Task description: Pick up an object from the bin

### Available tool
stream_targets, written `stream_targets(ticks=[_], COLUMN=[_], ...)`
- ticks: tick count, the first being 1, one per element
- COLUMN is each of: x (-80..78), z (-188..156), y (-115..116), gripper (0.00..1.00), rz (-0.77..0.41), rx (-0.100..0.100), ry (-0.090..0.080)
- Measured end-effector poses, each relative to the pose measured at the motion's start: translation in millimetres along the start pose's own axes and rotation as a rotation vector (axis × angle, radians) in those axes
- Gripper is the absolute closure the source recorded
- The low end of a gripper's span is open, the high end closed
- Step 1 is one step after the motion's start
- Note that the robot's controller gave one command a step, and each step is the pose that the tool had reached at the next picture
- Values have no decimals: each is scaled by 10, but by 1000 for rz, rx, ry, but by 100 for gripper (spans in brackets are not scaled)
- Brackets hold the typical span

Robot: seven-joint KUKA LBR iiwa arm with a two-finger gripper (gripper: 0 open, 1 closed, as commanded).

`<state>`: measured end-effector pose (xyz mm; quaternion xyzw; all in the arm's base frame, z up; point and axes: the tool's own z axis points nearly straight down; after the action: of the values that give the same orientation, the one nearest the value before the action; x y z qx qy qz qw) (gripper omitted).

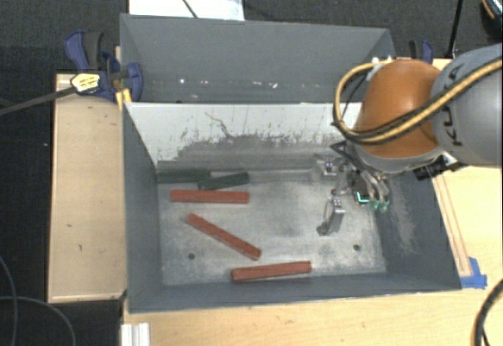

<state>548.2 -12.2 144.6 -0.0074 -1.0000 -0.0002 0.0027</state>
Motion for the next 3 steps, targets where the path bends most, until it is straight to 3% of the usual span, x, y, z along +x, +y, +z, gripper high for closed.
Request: stream_targets(ticks=[1,2,3], x=[77,-158,-168], z=[43,770,726], y=[668,1500,1450], gripper=[0,0,100], rz=[444,384,387], rx=[-3,-4,-2], ry=[-3,-8,-10])
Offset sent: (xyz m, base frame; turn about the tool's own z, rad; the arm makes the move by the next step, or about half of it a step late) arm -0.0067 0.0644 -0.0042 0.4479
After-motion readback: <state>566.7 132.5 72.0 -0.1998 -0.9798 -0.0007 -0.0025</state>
